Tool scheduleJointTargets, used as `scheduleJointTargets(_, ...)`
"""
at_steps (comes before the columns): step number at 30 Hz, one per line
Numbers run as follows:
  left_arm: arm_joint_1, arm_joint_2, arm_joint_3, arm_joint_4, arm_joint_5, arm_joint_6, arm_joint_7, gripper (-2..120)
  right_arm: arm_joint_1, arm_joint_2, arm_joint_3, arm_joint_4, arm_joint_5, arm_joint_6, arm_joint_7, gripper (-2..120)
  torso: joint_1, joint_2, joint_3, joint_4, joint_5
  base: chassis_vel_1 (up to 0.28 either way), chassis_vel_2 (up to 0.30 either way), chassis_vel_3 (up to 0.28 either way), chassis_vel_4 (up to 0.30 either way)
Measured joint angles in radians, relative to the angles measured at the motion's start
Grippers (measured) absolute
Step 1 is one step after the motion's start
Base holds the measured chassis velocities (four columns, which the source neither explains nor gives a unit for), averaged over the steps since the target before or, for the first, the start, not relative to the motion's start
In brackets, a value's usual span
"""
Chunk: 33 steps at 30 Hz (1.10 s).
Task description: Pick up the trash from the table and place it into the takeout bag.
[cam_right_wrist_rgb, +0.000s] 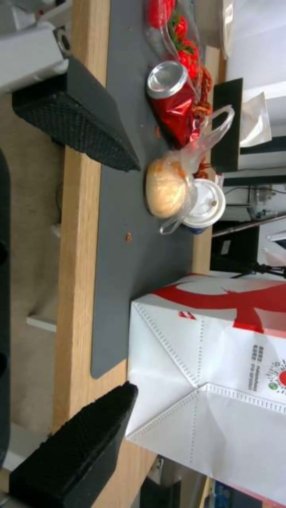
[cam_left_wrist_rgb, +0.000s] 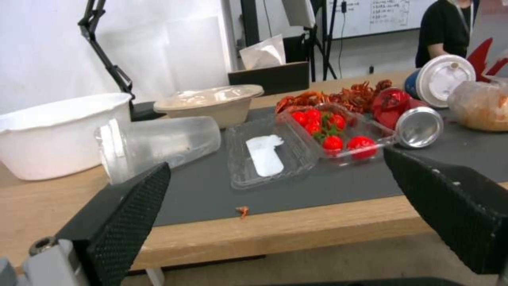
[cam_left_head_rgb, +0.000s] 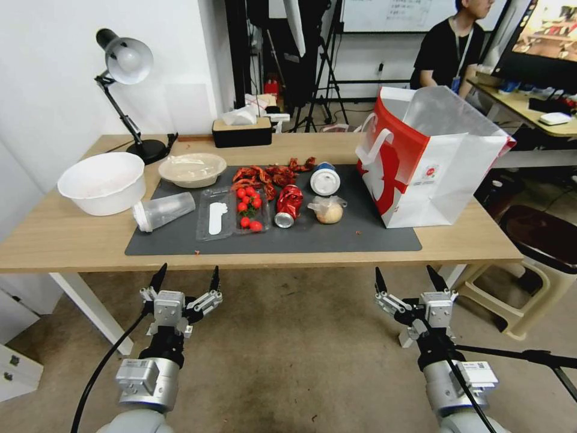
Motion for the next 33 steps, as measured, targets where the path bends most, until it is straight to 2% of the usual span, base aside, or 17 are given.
scheduleJointTargets(12, -0.002, 0.003, 0.012, -0.012, -0.017, 0.015, -0.019, 100, -0.004, 0.000, -0.005, 0.009, 0.001, -0.013, -0.002, 100, 0.000, 0.000, 0.000, 0.0001, 0.0000, 0.000, 0.000, 0.000, 0.000)
scheduleJointTargets(13, -0.006, 0.011, 0.054, -0.057, -0.066, 0.062, -0.071, 100, -0.016, 0.000, -0.020, 0.040, 0.007, -0.054, -0.011, 100, 0.000, 0.000, 0.000, 0.0002, -0.0001, 0.000, 0.000, 0.000, 0.000)
scheduleJointTargets(14, -0.006, 0.011, 0.054, -0.057, -0.066, 0.062, -0.071, 100, -0.016, 0.000, -0.020, 0.040, 0.007, -0.054, -0.011, 100, 0.000, 0.000, 0.000, 0.0002, -0.0001, 0.000, 0.000, 0.000, 0.000)
scheduleJointTargets(16, -0.018, 0.028, 0.139, -0.150, -0.167, 0.160, -0.179, 100, -0.054, 0.000, -0.071, 0.137, 0.023, -0.169, -0.039, 100, 0.000, 0.000, 0.000, -0.0002, 0.0001, 0.000, 0.000, 0.000, 0.000)
scheduleJointTargets(17, -0.018, 0.028, 0.139, -0.150, -0.167, 0.160, -0.179, 100, -0.054, 0.000, -0.071, 0.137, 0.023, -0.169, -0.039, 100, 0.000, 0.000, 0.000, -0.0002, 0.0001, 0.000, 0.000, 0.000, 0.000)
scheduleJointTargets(18, -0.019, 0.030, 0.148, -0.158, -0.179, 0.172, -0.191, 100, -0.045, 0.000, -0.049, 0.127, 0.015, -0.103, -0.023, 100, 0.000, 0.000, 0.000, -0.0001, -0.0009, 0.000, 0.000, 0.000, 0.000)
scheduleJointTargets(19, -0.019, 0.030, 0.150, -0.160, -0.181, 0.174, -0.195, 100, -0.044, 0.000, -0.049, 0.120, 0.014, -0.105, -0.021, 100, 0.000, 0.000, 0.000, 0.0002, 0.0013, 0.000, 0.000, 0.000, 0.000)
scheduleJointTargets(20, -0.019, 0.030, 0.150, -0.160, -0.181, 0.174, -0.195, 100, -0.044, 0.000, -0.049, 0.120, 0.014, -0.105, -0.021, 100, 0.000, 0.000, 0.000, 0.0002, 0.0013, 0.000, 0.000, 0.000, 0.000)
scheduleJointTargets(21, -0.019, 0.032, 0.156, -0.155, -0.178, 0.173, -0.196, 100, -0.060, 0.001, -0.075, 0.160, 0.021, -0.173, -0.032, 100, 0.000, 0.000, 0.000, 0.0000, -0.0007, 0.000, 0.000, 0.000, 0.000)
scheduleJointTargets(23, -0.018, 0.033, 0.163, -0.148, -0.169, 0.169, -0.197, 100, -0.067, 0.001, -0.089, 0.179, 0.025, -0.217, -0.039, 100, 0.000, 0.000, 0.000, 0.0000, 0.0002, 0.000, 0.000, 0.000, 0.000)
scheduleJointTargets(33, -0.019, 0.033, 0.167, -0.133, -0.157, 0.158, -0.193, 100, -0.058, -0.001, -0.084, 0.159, 0.026, -0.223, -0.040, 100, 0.000, 0.000, 0.000, 0.0000, 0.0000, 0.000, 0.000, 0.000, 0.000)
